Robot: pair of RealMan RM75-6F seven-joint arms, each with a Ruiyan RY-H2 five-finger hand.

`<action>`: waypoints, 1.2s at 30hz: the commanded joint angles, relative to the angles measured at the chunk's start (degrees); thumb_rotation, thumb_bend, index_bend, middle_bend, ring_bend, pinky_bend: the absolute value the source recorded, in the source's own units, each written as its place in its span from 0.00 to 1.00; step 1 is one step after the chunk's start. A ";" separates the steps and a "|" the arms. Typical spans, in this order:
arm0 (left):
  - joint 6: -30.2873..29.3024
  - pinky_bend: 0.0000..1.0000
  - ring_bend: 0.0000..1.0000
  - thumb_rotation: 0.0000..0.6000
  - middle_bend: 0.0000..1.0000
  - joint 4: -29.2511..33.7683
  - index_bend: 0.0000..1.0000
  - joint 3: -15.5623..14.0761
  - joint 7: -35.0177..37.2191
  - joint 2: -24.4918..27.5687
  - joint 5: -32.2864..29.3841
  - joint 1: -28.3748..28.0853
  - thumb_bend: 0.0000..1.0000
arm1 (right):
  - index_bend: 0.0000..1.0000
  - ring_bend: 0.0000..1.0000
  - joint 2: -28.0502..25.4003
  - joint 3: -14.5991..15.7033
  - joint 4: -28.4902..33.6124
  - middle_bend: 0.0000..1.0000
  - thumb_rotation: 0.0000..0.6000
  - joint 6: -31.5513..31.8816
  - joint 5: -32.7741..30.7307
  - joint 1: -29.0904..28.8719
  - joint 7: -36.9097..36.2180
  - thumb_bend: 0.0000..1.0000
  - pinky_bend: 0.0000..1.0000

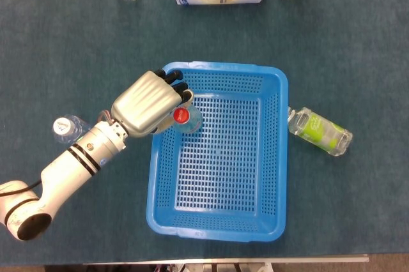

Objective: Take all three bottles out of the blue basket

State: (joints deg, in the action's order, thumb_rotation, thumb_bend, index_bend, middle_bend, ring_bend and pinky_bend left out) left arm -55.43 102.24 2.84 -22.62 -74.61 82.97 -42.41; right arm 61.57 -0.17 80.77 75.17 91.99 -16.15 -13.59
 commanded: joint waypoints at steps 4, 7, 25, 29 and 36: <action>0.41 0.45 0.27 1.00 0.42 0.15 0.39 -0.05 0.16 0.19 -0.19 -0.15 0.28 | 0.25 0.31 0.01 -0.01 -0.15 0.32 1.00 -0.03 -0.04 -0.01 -0.14 0.00 0.58; 0.31 0.45 0.27 1.00 0.42 0.05 0.38 0.00 0.51 0.03 0.12 -0.20 0.28 | 0.25 0.31 0.04 0.00 -0.20 0.32 1.00 -0.08 -0.04 -0.03 -0.19 0.00 0.58; -0.32 0.45 0.27 1.00 0.41 -0.61 0.38 0.11 1.26 -0.69 1.55 -0.33 0.28 | 0.25 0.31 0.13 0.13 -0.48 0.32 1.00 0.06 -0.07 0.19 -0.54 0.00 0.58; -0.52 0.45 0.27 1.00 0.42 -0.98 0.40 0.15 1.30 -0.97 1.59 -0.26 0.28 | 0.25 0.31 0.16 0.14 -0.55 0.32 1.00 0.10 -0.09 0.24 -0.64 0.00 0.58; -1.25 0.46 0.29 1.00 0.45 -1.55 0.46 0.02 1.64 -1.38 2.59 -0.07 0.28 | 0.25 0.31 0.29 0.18 -0.75 0.32 1.00 0.10 -0.14 0.32 -0.78 0.00 0.58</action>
State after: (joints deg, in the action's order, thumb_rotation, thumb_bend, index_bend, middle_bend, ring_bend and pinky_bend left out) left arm -56.65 100.71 2.87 -21.00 -75.97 85.53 -42.50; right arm 61.87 0.02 80.02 75.27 91.86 -15.83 -14.38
